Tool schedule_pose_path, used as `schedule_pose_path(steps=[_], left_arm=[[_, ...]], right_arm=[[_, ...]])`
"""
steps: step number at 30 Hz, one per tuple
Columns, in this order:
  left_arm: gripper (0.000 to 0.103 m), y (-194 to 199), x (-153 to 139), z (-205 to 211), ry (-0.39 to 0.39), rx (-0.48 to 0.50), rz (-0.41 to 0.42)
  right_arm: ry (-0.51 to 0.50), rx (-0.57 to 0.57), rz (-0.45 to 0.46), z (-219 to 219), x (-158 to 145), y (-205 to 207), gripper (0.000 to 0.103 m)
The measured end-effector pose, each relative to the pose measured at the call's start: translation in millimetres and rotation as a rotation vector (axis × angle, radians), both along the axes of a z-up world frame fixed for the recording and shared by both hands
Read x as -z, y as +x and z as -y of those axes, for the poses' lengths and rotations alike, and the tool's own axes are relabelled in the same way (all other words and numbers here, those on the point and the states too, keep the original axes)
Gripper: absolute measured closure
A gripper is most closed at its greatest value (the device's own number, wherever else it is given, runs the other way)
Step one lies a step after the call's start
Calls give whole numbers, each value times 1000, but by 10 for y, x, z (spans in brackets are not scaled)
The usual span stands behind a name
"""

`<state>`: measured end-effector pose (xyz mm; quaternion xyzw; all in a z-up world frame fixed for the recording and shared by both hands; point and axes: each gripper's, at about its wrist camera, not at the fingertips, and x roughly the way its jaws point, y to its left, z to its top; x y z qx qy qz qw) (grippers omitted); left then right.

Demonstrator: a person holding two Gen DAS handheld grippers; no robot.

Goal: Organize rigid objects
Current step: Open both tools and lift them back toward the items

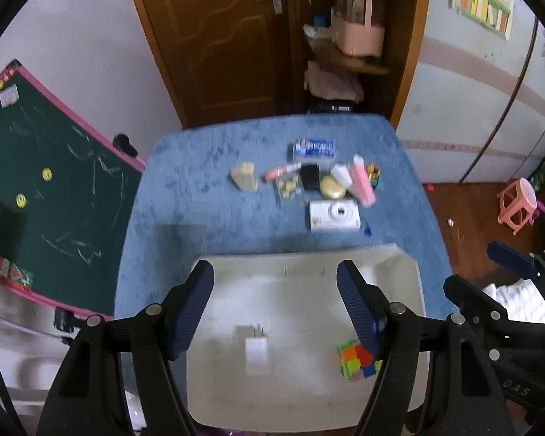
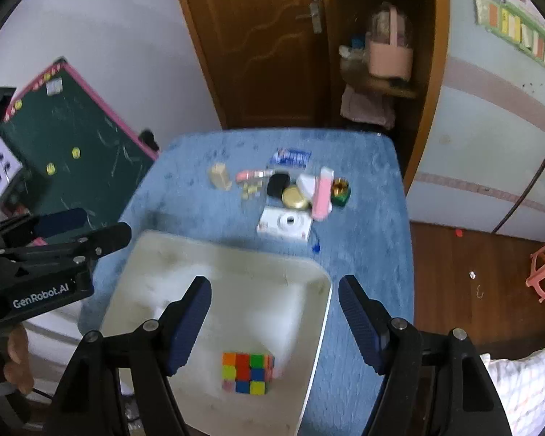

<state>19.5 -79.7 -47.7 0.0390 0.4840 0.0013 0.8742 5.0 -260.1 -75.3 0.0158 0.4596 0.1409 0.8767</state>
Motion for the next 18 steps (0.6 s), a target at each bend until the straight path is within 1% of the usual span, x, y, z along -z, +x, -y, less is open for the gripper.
schedule_pose_path(steps=[4, 6, 10, 15, 18], left_arm=[[29, 104, -262, 35, 3, 17, 54], [25, 166, -370, 48, 6, 24, 78], [24, 317, -546, 70, 6, 48, 127], [24, 567, -647, 87, -7, 85, 150], [24, 710, -634, 93, -8, 104, 151]], right_arm=[[25, 28, 44, 43, -268, 86, 30], [40, 34, 59, 51, -355, 124, 30], [55, 57, 85, 61, -521, 226, 30], [56, 112, 108, 94, -672, 425, 30], [66, 140, 114, 107, -727, 548, 30]])
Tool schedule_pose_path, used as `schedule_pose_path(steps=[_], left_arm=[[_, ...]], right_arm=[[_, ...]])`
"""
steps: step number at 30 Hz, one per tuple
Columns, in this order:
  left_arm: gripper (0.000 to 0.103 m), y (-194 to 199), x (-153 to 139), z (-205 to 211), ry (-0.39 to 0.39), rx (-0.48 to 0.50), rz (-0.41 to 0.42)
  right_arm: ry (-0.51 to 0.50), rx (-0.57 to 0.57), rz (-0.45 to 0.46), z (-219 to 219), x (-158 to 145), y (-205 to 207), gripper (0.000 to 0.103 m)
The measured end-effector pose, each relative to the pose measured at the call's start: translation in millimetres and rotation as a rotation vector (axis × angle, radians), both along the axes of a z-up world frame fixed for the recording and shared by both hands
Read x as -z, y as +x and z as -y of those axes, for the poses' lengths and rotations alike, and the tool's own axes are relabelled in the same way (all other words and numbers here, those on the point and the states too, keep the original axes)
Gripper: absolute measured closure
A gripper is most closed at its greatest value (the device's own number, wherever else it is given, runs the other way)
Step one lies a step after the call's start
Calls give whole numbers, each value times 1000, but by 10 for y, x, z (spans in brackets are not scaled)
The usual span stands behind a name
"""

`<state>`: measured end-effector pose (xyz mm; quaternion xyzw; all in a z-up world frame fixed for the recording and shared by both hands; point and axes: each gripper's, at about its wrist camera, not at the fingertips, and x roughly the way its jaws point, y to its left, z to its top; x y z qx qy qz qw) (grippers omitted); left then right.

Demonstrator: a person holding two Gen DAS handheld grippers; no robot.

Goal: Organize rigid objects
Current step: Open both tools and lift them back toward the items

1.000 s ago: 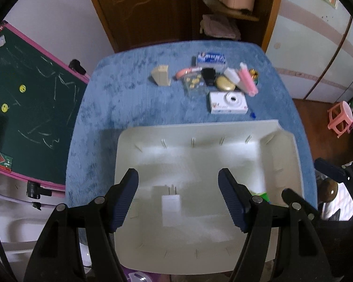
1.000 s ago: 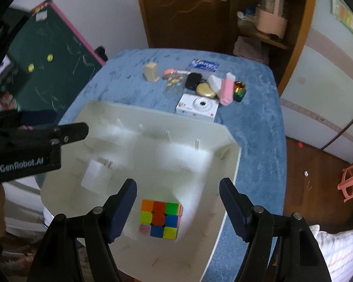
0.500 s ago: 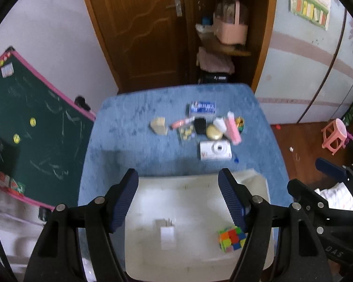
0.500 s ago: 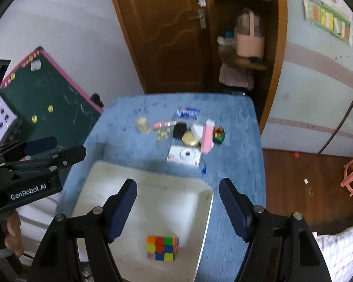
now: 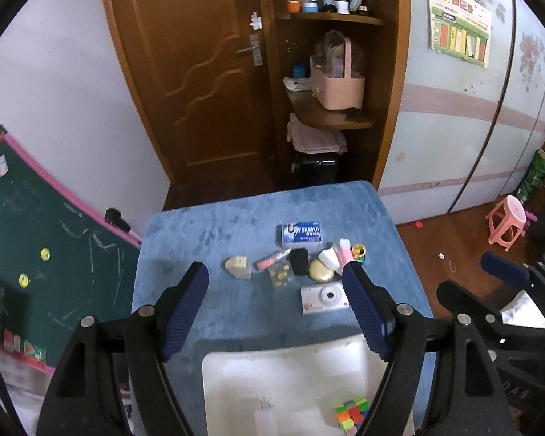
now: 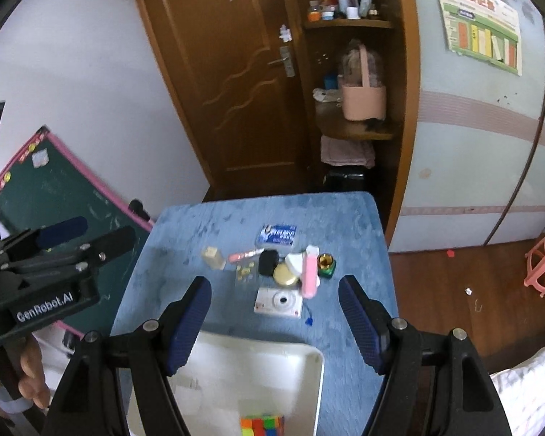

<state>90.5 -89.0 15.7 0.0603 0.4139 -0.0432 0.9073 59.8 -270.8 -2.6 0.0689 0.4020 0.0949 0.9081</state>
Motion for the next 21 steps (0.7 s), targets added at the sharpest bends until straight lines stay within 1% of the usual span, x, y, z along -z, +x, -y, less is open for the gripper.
schedule_pose_path(steps=[7, 11, 15, 21], left_arm=[[24, 381, 57, -35, -12, 16, -21], [24, 566, 147, -61, -15, 10, -32], [24, 773, 334, -115, -25, -1, -71], [24, 1038, 667, -205, -33, -25, -147]], right_arm=[[19, 75, -15, -3, -8, 367, 30], [24, 109, -27, -7, 34, 541, 30], [14, 139, -55, -19, 144, 728, 30], [-6, 173, -119, -28, 426, 992, 30]])
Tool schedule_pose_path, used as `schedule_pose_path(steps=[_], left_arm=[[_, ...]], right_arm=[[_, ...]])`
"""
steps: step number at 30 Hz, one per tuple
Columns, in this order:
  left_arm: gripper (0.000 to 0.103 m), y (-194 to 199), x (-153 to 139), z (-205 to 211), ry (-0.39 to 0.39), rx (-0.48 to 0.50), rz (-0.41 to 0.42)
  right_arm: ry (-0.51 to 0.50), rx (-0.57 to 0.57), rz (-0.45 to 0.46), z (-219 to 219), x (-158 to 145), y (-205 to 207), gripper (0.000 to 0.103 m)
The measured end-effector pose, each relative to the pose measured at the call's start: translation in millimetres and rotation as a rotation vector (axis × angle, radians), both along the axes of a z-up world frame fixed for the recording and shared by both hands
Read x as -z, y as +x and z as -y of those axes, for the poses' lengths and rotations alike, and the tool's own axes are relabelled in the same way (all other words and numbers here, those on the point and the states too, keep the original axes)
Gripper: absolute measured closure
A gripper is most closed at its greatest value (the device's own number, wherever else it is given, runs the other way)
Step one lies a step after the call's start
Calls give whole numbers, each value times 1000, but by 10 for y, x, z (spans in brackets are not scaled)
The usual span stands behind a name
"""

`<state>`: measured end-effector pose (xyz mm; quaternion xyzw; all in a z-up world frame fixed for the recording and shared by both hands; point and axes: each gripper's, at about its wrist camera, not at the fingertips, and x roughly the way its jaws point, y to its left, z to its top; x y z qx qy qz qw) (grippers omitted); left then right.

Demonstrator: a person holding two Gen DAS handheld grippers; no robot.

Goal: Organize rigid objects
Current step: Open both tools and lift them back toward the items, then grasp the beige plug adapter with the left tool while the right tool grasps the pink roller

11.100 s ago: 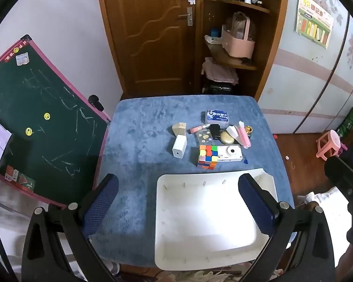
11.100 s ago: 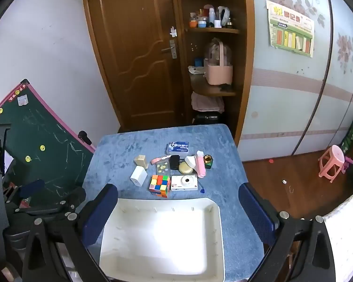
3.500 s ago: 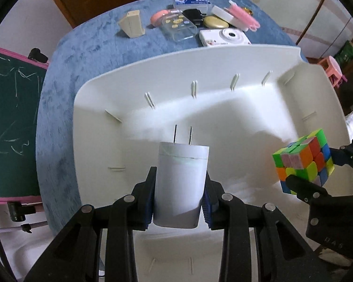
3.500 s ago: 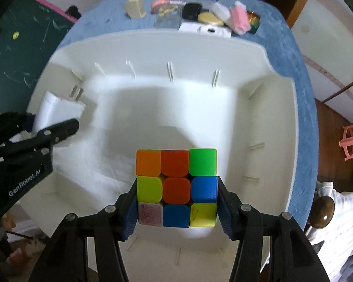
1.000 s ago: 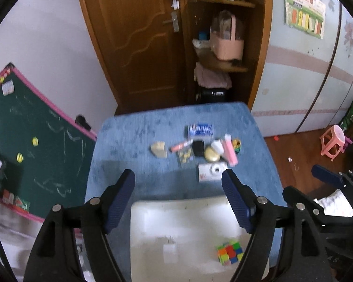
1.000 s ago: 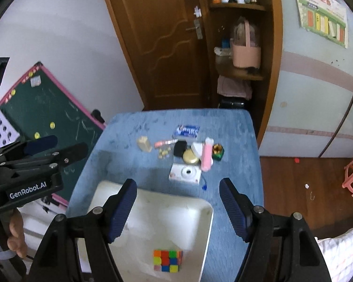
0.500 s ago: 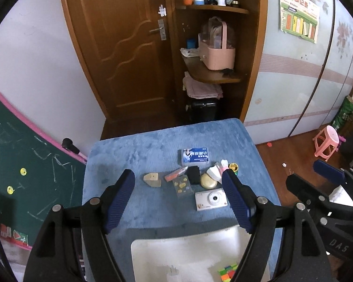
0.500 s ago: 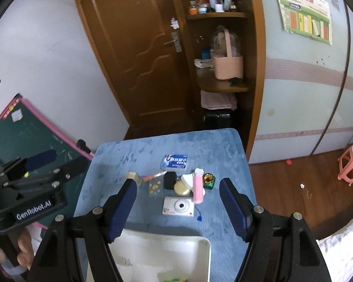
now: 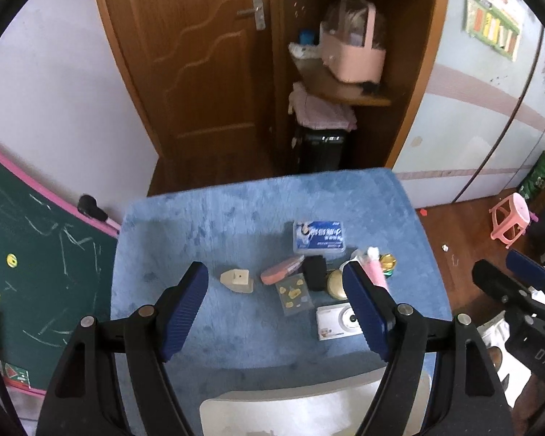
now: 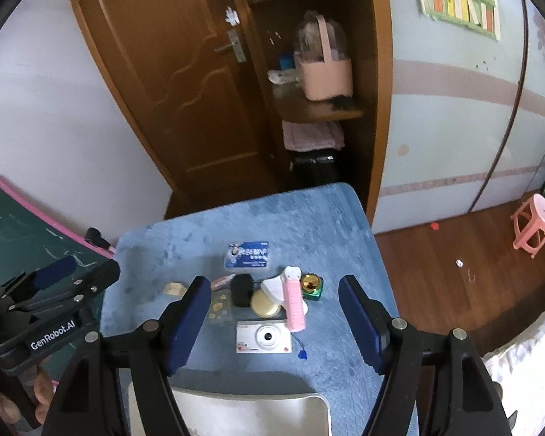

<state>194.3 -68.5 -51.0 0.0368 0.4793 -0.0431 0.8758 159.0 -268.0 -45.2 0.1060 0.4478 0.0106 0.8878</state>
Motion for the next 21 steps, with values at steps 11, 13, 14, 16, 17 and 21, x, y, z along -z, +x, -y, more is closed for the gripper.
schedule_pose_path(steps=[11, 13, 14, 16, 17, 21], left_arm=[[24, 341, 511, -162, 9, -24, -90], [24, 416, 607, -192, 14, -30, -106], [24, 450, 655, -210, 16, -35, -115], [24, 528, 776, -252, 18, -42, -143], [24, 555, 834, -274, 21, -48, -153], [24, 669, 1109, -379, 26, -69, -217]], right_arm=[[-10, 20, -110, 115, 522, 318, 30], [-3, 30, -132, 178, 605, 386, 30], [1, 34, -142, 202, 641, 421, 30], [21, 44, -164, 258, 710, 490, 30], [35, 45, -172, 276, 733, 521, 30], [76, 59, -209, 360, 862, 617, 30]])
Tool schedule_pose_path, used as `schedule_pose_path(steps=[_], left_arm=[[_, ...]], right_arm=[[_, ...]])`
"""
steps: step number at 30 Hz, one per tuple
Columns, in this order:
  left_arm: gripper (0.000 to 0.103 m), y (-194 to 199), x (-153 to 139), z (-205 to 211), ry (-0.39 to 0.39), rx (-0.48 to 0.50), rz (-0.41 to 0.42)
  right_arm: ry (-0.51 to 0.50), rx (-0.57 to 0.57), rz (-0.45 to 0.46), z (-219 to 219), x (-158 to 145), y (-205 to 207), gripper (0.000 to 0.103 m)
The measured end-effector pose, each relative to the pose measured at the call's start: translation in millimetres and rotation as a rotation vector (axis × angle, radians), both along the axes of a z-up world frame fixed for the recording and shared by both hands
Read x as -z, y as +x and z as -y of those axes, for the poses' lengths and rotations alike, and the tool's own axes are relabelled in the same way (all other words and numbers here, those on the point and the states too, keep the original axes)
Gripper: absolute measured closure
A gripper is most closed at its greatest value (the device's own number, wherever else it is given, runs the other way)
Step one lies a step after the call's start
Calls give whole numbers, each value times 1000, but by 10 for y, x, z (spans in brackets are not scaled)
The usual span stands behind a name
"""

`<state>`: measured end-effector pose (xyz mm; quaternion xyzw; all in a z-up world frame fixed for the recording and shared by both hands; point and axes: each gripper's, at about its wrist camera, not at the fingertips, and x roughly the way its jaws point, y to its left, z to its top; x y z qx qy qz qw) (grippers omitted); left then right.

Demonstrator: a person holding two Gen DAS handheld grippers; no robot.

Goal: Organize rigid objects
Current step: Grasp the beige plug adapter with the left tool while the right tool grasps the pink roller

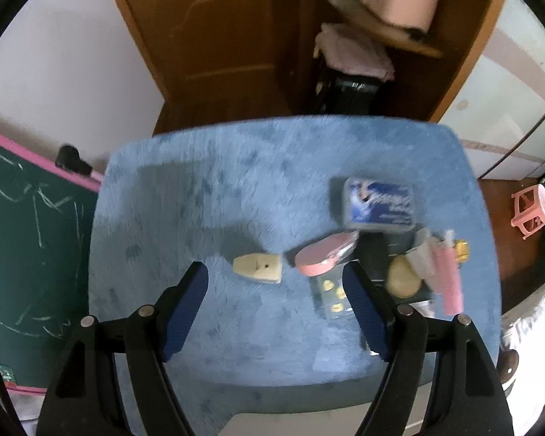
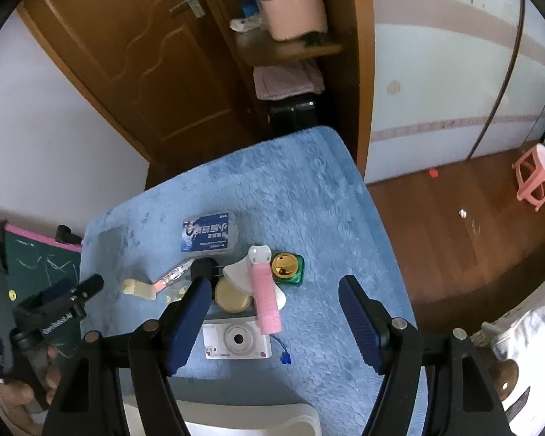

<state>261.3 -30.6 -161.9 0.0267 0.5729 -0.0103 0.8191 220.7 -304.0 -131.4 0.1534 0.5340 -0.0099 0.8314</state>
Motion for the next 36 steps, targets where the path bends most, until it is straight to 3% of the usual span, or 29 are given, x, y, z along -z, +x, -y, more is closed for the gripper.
schedule_pose_path(steps=[9, 16, 25, 30, 32, 34, 35, 36], left_arm=[[24, 212, 568, -214, 33, -10, -126], [24, 334, 812, -327, -8, -29, -192], [24, 458, 989, -345, -24, -43, -235], [24, 482, 1092, -355, -42, -63, -255], [24, 483, 1108, -357, -57, -72, -249], [25, 474, 1111, -354, -70, -76, -239], [33, 468, 1104, -350, -76, -75, -230], [47, 459, 1093, -332, -82, -69, -220]], right_arm=[[57, 2, -111, 53, 400, 231, 30], [77, -30, -221, -138, 821, 371, 31], [82, -45, -326, -272, 1249, 485, 47], [93, -56, -362, -329, 1396, 491, 69], [96, -59, -372, -343, 1432, 495, 72], [92, -61, -367, -354, 1445, 488, 75], [91, -66, -362, -363, 1442, 480, 77], [92, -69, -359, -370, 1441, 480, 78]])
